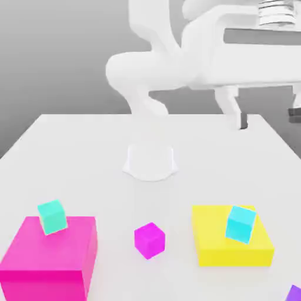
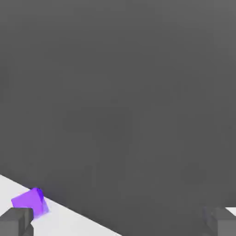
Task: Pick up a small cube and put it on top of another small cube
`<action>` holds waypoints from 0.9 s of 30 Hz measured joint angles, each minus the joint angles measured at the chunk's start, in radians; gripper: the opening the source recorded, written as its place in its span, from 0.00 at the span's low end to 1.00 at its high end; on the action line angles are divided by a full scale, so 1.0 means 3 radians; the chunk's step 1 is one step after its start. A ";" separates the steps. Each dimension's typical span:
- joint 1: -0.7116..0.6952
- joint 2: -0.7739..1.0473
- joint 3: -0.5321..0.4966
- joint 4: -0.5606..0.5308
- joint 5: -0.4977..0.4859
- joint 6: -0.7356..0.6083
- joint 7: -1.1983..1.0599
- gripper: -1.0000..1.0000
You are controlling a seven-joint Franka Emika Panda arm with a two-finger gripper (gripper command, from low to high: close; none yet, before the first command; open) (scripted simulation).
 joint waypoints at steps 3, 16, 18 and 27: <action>0.0108 0.0364 0.0047 0.0068 -0.0053 0.0070 -0.0088 0.50; 0.0478 0.1949 0.0150 0.0373 -0.0440 0.0452 -0.0308 0.50; 0.0510 0.2190 0.0115 0.0430 -0.0487 0.0623 -0.0283 0.50; 0.0517 0.2184 0.0112 0.0428 -0.0478 0.0612 -0.0292 0.00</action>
